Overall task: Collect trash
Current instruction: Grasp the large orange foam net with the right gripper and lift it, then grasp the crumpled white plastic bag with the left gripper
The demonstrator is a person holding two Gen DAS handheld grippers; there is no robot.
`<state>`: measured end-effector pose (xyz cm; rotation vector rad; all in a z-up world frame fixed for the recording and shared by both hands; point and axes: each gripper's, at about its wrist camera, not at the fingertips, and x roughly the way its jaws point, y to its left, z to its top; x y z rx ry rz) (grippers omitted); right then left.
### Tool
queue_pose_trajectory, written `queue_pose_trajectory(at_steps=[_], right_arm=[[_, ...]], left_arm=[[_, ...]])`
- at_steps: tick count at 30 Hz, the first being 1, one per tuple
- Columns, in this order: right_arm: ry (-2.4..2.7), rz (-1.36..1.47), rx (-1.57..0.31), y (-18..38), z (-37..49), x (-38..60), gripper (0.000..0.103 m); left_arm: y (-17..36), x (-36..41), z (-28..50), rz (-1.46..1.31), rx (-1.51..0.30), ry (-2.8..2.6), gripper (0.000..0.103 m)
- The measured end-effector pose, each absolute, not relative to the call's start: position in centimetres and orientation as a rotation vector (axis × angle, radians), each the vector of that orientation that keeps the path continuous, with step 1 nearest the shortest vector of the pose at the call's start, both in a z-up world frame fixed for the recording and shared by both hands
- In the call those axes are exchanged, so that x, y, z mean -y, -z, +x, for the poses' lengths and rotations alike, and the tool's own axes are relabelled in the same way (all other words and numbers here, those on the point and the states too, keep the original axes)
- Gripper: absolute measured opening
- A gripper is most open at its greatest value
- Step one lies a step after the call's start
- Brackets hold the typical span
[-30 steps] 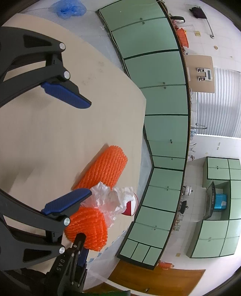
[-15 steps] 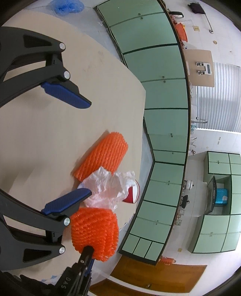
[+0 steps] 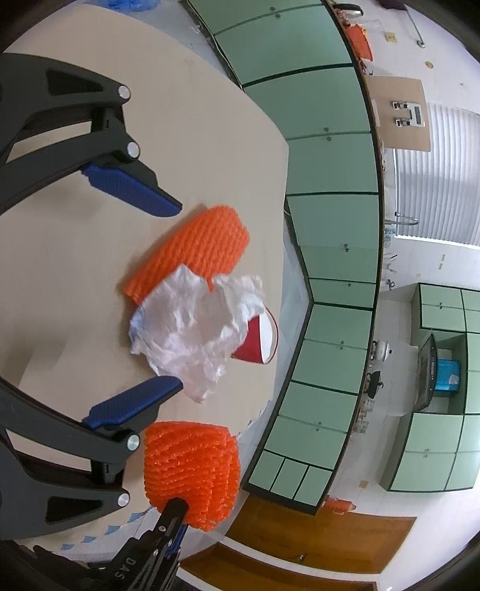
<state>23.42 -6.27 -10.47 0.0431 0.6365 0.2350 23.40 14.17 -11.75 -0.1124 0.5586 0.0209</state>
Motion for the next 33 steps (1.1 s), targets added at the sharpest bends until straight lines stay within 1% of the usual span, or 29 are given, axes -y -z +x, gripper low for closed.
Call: queue_pose_trajectory(at_steps=[7,9,11,12,14,16,17,19,28,31,33], right_arm=[[-0.212,0.039,-0.624,10.4,23.6,7.2,0.017],[-0.207,0.038,-0.621,10.5,23.5,7.4,0.017],[-0.205,0.045,-0.624,10.6,23.5,7.7,0.017],[-0.203,0.048,-0.626,10.6,23.5,7.7,0.017],[-0.204,0.049,-0.627,10.7,23.4,7.8,0.017],[-0.204,0.049,-0.626,10.7,23.2,7.8,0.017],[-0.203,0.05,-0.626,10.6,23.2,7.7,0.017],[-0.201,0.051,-0.623,10.5,23.1,7.8,0.017],[-0.195,0.055,-0.615,10.3,22.5,8.1,0.017],[-0.192,0.054,-0.618,10.4,22.4,8.0,0.017],[-0.191,0.055,-0.621,10.5,22.2,8.1,0.017]], left_arm=[[12.2,-13.2,26.0,-0.1,-0.588,-0.008,0.085],[12.4,-13.0,26.5,-0.101,-0.609,-0.001,0.076],[12.8,-12.6,27.1,-0.089,-0.641,0.008,0.055],[12.8,-12.6,27.4,-0.085,-0.647,0.013,0.049],[12.9,-12.3,27.5,-0.084,-0.659,0.037,0.018],[12.8,-12.3,27.4,-0.084,-0.659,0.039,0.006],[12.8,-12.3,27.2,-0.086,-0.653,0.041,0.003],[12.8,-12.5,26.6,-0.086,-0.644,0.045,0.0],[12.1,-12.1,23.4,-0.089,-0.603,0.051,0.0],[12.3,-11.7,23.6,-0.076,-0.62,0.06,0.0],[12.5,-11.8,24.1,-0.081,-0.63,0.059,0.002]])
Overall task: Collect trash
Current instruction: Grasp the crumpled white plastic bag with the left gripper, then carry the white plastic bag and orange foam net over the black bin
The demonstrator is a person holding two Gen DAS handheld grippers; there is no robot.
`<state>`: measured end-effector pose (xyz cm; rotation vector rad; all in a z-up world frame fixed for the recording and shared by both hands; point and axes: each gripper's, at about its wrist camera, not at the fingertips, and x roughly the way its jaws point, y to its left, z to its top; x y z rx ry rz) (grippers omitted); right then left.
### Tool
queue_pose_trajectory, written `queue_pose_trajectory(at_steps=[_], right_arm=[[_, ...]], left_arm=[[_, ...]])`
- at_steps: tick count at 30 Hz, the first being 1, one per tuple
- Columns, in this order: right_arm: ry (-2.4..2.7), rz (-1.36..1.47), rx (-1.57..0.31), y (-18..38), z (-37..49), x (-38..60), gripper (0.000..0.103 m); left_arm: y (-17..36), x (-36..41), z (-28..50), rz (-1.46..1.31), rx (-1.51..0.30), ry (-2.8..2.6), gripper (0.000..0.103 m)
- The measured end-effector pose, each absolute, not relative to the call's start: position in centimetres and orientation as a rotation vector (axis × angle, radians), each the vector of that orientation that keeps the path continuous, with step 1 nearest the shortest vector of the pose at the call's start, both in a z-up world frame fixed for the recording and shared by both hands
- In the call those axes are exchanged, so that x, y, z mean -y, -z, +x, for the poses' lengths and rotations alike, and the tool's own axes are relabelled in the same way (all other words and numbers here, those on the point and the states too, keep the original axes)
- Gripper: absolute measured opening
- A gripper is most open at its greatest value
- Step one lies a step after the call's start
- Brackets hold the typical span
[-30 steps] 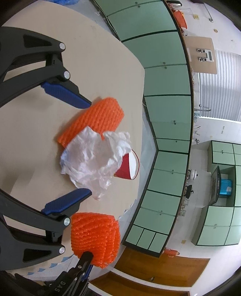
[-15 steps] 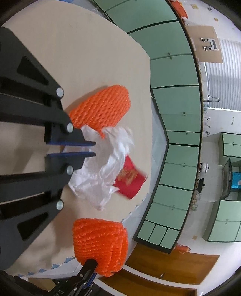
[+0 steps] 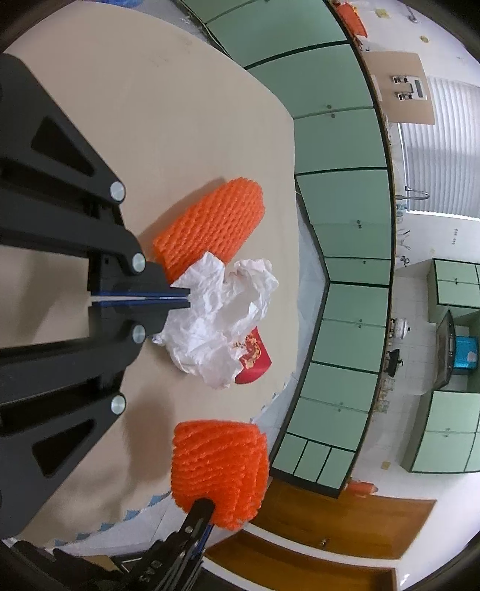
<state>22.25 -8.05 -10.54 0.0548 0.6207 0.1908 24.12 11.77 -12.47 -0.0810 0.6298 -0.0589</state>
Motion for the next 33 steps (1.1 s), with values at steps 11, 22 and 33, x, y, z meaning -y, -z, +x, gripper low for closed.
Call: queue_pose_trajectory(at_steps=[11,22,33], right_arm=[[-0.168,0.056,-0.621,10.1,22.9,8.9,0.017],[-0.159,0.067,-0.627,10.5,22.8,9.1,0.017],[-0.154,0.07,-0.592,9.6,21.6,10.0,0.017]], left_arm=[[12.4,-10.9,28.4,-0.089,-0.655,0.028,0.07],[13.3,-11.2,28.8,-0.136,-0.696,0.06,0.0],[10.9,-10.4,24.4,-0.143,-0.611,0.115,0.0]])
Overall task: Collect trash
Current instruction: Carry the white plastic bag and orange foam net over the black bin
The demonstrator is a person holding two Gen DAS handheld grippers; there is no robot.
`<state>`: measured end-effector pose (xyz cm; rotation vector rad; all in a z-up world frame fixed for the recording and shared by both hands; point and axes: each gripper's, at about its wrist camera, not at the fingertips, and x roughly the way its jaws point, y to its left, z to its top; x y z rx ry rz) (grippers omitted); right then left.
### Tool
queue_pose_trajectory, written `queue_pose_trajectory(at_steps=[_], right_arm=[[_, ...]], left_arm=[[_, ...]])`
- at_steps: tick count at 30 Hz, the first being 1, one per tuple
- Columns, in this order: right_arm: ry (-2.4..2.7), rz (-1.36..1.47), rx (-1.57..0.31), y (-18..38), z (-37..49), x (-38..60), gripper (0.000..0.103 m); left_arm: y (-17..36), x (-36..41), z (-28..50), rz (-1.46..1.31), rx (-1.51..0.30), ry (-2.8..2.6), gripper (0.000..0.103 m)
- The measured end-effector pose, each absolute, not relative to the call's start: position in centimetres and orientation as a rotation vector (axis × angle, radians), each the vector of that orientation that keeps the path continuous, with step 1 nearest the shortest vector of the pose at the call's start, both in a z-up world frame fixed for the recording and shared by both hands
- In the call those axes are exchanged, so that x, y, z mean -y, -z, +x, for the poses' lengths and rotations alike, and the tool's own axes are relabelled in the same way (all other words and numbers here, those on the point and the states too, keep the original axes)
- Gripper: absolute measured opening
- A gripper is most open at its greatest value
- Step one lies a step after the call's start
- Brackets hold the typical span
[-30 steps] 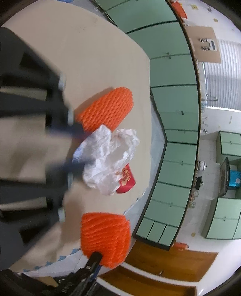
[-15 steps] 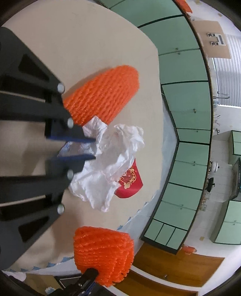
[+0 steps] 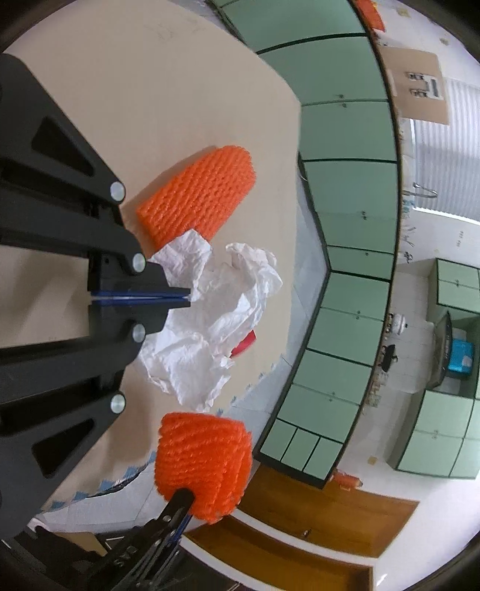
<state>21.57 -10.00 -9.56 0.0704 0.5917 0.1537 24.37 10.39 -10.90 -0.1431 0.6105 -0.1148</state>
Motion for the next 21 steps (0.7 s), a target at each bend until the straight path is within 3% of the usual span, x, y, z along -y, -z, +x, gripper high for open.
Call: queue_pose_trajectory(at_steps=[21], right_arm=[[-0.028,0.123,-0.54,7.1,17.7,17.1,0.017]], left_arm=[[9.4,-0.6,22.9,-0.054,-0.553,0.253,0.0]])
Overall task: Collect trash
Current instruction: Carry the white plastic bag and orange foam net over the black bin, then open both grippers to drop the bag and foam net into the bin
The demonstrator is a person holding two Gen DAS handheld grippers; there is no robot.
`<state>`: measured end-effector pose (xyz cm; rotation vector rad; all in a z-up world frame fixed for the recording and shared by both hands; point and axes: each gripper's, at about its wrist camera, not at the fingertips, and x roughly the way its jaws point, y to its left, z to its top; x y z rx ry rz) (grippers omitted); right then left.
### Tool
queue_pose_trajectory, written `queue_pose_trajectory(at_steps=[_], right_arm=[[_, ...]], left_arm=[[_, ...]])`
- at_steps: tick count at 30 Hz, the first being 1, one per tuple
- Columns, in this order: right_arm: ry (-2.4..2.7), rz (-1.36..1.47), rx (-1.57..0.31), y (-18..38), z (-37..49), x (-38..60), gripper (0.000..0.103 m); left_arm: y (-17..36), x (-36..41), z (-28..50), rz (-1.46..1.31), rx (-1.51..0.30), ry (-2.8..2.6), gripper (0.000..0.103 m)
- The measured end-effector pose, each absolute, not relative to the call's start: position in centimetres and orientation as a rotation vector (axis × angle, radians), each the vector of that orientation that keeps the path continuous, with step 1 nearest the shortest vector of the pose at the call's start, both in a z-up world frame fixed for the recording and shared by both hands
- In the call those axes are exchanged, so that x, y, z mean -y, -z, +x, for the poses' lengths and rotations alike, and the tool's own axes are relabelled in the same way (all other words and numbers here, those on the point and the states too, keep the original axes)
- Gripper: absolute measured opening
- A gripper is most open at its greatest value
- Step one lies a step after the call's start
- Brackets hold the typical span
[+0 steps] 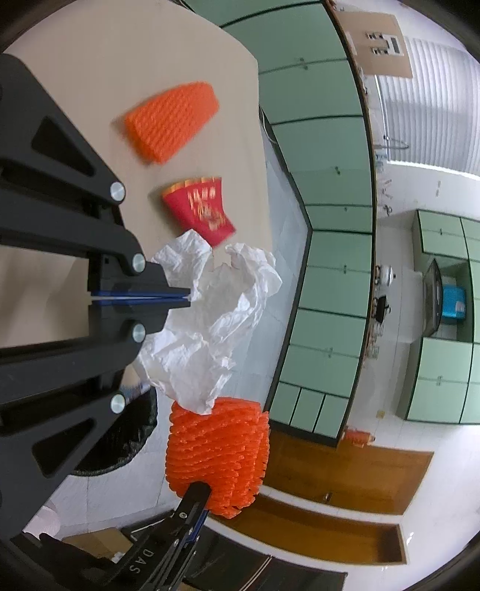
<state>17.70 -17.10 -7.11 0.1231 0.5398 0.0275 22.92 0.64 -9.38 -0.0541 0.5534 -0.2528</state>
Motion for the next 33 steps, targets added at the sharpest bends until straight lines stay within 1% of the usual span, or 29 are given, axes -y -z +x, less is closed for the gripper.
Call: queue_pose_trajectory(at_steps=[15,26,33], right_arm=[[0.151,0.181,-0.554,8.5,14.6,25.5,0.017],[0.247,0.202,-0.575,10.2,12.2,30.3,0.017],[0.283,0.204,-0.608,11.6,12.3,32.5,0.017]], left_arm=[[10.3,8.5,22.9,0.005,-0.569,0.404,0.0],[12.1,14.5,22.7,0.027,-0.605,0.483,0.0],[13.4,17.6,23.6,0.041,-0.647,0.516,0.0]])
